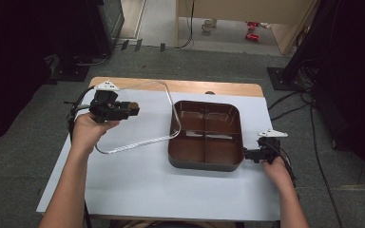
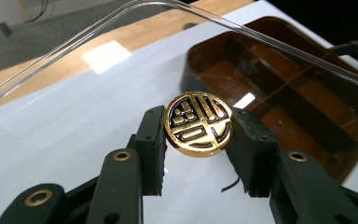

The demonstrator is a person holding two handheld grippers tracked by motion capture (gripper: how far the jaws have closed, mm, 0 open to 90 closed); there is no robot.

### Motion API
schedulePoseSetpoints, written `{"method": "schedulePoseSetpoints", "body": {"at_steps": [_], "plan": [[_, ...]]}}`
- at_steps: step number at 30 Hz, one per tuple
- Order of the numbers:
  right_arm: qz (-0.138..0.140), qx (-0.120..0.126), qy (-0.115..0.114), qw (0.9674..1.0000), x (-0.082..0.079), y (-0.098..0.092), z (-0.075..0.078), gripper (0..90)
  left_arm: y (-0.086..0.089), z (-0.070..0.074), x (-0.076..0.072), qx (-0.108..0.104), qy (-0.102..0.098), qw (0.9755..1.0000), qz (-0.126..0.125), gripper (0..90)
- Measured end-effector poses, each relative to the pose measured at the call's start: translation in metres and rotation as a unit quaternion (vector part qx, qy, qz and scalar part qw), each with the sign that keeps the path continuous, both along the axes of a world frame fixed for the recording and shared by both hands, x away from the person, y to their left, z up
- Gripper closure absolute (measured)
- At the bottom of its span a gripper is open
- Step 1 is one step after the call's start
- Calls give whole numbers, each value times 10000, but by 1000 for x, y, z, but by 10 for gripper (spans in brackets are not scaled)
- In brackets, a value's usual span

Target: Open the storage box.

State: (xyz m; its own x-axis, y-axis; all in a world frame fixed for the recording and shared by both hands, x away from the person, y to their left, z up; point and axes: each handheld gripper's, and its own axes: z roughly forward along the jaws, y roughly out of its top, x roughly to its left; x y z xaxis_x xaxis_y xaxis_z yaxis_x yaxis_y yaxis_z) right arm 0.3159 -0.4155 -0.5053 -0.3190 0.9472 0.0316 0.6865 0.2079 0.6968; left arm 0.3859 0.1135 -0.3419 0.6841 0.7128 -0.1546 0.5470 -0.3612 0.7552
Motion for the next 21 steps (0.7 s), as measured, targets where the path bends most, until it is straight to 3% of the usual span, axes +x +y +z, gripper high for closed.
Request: {"method": "schedulePoseSetpoints", "body": {"at_steps": [5, 10, 21], "plan": [[1, -3, 1, 10000, 0, 0, 0, 0, 16, -17, 11, -67, 142, 9994, 301, 590], [-11, 4, 2, 10000, 0, 0, 0, 0, 32, -33, 21, -294, 387, 9973, 549, 591], [-10, 2, 1, 10000, 0, 0, 0, 0, 53, -56, 31, -136, 379, 9940, 1013, 591]]}}
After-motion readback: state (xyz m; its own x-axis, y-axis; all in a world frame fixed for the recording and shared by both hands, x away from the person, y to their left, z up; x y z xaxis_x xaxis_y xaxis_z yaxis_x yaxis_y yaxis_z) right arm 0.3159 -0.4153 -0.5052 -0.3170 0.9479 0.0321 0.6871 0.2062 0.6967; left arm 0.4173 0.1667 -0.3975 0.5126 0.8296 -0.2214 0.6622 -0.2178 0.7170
